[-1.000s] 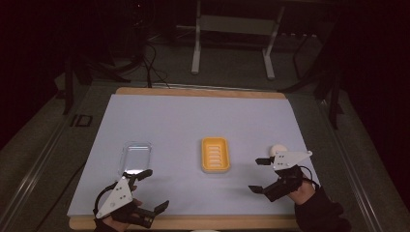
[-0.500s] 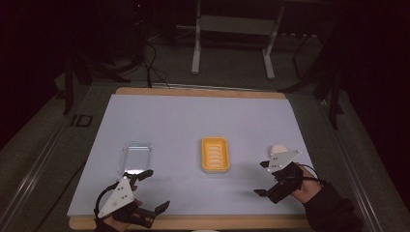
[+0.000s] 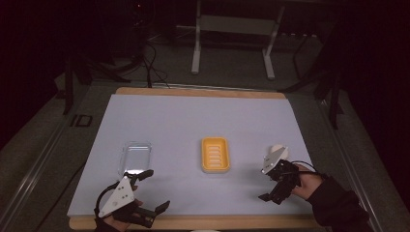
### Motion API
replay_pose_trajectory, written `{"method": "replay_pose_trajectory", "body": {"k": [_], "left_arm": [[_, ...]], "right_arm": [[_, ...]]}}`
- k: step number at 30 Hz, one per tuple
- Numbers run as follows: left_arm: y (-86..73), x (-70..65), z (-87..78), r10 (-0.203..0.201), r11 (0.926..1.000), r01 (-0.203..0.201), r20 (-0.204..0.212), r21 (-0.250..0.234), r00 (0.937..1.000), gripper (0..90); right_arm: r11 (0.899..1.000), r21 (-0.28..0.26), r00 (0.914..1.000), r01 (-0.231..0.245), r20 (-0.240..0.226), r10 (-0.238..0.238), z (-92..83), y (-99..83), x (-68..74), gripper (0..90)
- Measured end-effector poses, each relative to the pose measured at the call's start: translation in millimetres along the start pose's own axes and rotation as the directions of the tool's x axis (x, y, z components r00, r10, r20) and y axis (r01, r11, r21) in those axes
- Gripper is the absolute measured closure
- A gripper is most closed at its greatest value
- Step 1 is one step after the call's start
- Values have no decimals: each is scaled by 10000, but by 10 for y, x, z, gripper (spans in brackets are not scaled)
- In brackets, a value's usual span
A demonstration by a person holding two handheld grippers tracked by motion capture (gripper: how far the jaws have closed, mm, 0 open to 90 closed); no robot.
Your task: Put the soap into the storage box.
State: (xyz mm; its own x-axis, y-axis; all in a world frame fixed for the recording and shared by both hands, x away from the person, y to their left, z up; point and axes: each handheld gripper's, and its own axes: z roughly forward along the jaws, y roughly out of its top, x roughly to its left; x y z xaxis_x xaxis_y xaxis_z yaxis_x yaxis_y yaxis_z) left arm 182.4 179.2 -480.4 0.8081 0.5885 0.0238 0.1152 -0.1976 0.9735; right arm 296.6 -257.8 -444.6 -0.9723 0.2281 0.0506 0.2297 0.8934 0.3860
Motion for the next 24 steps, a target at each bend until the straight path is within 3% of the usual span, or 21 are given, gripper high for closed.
{"method": "replay_pose_trajectory", "body": {"k": [2, 4, 7, 9, 17, 24], "left_arm": [[0, 0, -1, 3, 10000, -3, 2, 5, 10000, 1], [-1, 0, 0, 5, 10000, -5, 0, 2, 10000, 1], [-1, 1, 2, 10, 10000, -10, 25, 18, 10000, 1], [-2, 0, 4, 14, 10000, -14, 42, 33, 10000, 1], [-1, 0, 2, -5, 10000, 5, 51, 1, 10000, 1], [-1, 0, 4, -6, 10000, 6, 73, 6, 10000, 1]], "right_arm": [[9999, 92, 10000, -54, 4, 54, 3, -7, -15, 97], [9958, 824, 9984, -405, -365, 436, 13, -21, -64, 122], [9862, 1633, 9996, -274, -60, 288, 62, -39, -61, 120], [9798, 1983, 9990, -273, -290, 337, 83, -53, -87, 119], [9623, 2660, 9967, -572, -401, 703, 77, -91, -188, 119], [9544, 2968, 9973, -332, -534, 513, 44, -168, -223, 119]]}}
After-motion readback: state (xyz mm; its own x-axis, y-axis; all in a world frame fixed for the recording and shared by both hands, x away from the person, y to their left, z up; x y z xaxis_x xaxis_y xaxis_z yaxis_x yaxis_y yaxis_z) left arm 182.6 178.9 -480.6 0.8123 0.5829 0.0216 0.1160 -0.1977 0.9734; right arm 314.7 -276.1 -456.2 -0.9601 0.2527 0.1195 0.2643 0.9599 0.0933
